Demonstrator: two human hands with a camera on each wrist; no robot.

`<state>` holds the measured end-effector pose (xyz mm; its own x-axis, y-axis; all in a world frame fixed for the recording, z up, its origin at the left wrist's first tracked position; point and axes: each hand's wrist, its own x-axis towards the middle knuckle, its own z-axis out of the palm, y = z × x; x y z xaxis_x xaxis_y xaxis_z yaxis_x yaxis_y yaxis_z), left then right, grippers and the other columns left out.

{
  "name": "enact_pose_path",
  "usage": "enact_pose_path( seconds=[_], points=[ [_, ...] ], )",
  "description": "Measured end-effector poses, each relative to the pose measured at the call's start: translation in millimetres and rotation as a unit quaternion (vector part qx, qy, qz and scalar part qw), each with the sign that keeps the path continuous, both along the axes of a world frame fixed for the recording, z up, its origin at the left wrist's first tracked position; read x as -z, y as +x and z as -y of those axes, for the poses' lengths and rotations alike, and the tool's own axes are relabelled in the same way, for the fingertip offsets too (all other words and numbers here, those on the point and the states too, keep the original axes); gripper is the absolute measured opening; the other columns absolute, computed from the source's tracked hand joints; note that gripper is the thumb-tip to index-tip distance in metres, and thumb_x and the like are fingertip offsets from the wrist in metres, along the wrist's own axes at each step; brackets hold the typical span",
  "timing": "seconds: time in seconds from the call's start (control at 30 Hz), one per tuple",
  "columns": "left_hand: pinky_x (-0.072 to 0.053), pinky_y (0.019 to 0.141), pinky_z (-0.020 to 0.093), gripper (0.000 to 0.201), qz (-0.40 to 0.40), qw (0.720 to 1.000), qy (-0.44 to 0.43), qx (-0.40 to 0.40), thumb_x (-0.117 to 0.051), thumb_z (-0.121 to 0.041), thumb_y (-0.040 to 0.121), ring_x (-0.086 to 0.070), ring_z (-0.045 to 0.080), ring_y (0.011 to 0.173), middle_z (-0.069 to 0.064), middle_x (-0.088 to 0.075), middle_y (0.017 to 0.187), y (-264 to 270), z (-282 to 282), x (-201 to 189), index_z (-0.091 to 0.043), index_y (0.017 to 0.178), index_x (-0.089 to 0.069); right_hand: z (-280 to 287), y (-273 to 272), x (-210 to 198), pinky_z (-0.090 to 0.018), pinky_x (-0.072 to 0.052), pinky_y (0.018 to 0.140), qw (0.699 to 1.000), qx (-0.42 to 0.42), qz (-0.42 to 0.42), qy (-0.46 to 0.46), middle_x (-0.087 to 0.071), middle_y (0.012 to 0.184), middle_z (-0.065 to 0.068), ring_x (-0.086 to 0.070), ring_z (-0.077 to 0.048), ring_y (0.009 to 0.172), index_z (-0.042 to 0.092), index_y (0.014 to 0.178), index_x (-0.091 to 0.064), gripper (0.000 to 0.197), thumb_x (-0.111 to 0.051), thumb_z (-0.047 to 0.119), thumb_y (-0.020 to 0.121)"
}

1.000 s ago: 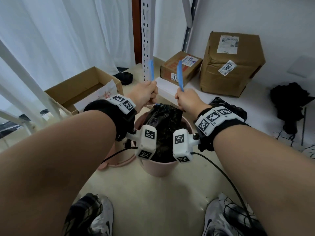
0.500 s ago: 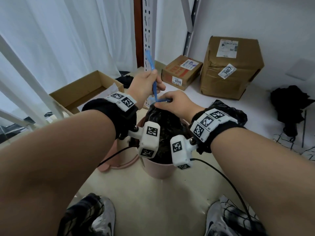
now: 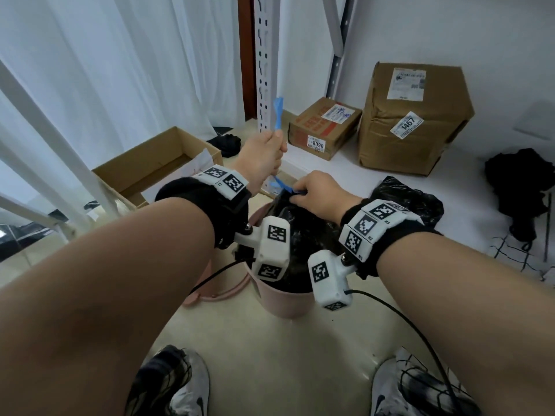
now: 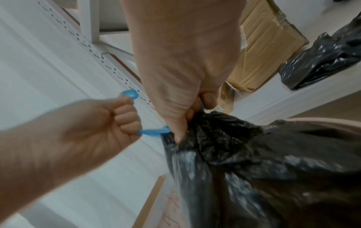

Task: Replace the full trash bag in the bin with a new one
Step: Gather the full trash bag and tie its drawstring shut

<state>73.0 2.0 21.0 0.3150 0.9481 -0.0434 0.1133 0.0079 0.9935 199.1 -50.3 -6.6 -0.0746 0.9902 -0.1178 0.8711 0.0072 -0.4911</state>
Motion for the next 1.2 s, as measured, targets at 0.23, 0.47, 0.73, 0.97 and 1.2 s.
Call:
enact_pose_path(
  seconds=[0.23, 0.47, 0.73, 0.97, 1.2],
  points=[
    [-0.025, 0.043, 0.016, 0.023, -0.183, 0.972, 0.05, 0.138, -0.058, -0.034, 0.092, -0.03, 0.005, 0.04, -0.006, -0.042, 0.052, -23, 1, 7, -0.012, 0.089, -0.064, -4, 10, -26, -0.017, -0.033, 0.052, 0.989, -0.006, -0.117, 0.092, -0.058, 0.078, -0.018, -0.048, -0.005, 0.056, -0.007, 0.087, -0.066, 0.024, -0.05, 0.009, 0.096],
    [-0.022, 0.04, 0.02, 0.033, -0.124, 0.992, 0.013, 0.009, -0.051, -0.027, 0.096, -0.027, 0.009, 0.035, -0.001, -0.032, 0.047, -11, -2, 3, -0.013, 0.066, -0.047, -2, 4, -11, -0.024, -0.032, 0.056, 0.986, 0.032, -0.15, 0.063, -0.048, 0.065, -0.008, -0.041, -0.013, 0.057, -0.001, 0.077, -0.063, 0.021, -0.063, 0.016, 0.089],
    [-0.021, 0.035, 0.017, 0.027, 0.135, 0.982, -0.109, -0.071, -0.044, -0.017, 0.098, -0.021, 0.004, 0.033, -0.003, -0.025, 0.057, 4, 1, 0, -0.016, 0.072, -0.038, 1, 2, 15, -0.017, -0.025, 0.044, 0.982, 0.058, -0.175, 0.03, -0.042, 0.066, -0.009, -0.029, -0.009, 0.051, -0.011, 0.084, -0.067, 0.033, -0.059, 0.02, 0.093],
    [-0.023, 0.041, 0.019, 0.03, 0.106, 0.986, -0.106, -0.067, -0.04, -0.029, 0.1, -0.023, 0.007, 0.038, -0.002, -0.028, 0.06, 0, -4, 1, -0.016, 0.073, -0.041, -5, 2, -7, -0.009, -0.034, 0.06, 0.97, 0.07, -0.226, 0.059, -0.054, 0.066, 0.01, -0.045, 0.001, 0.061, 0.012, 0.082, -0.064, 0.028, -0.045, 0.021, 0.099],
    [-0.051, 0.081, 0.041, 0.042, -0.019, 0.993, 0.015, -0.119, -0.031, -0.037, 0.102, -0.054, 0.013, 0.066, -0.005, -0.059, 0.081, -9, 0, -5, -0.01, 0.12, -0.059, -12, -6, -14, -0.03, -0.044, 0.072, 0.921, 0.181, -0.336, 0.083, -0.048, 0.058, -0.003, -0.051, -0.014, 0.062, 0.003, 0.105, -0.06, 0.027, -0.035, 0.014, 0.101]
  ],
)
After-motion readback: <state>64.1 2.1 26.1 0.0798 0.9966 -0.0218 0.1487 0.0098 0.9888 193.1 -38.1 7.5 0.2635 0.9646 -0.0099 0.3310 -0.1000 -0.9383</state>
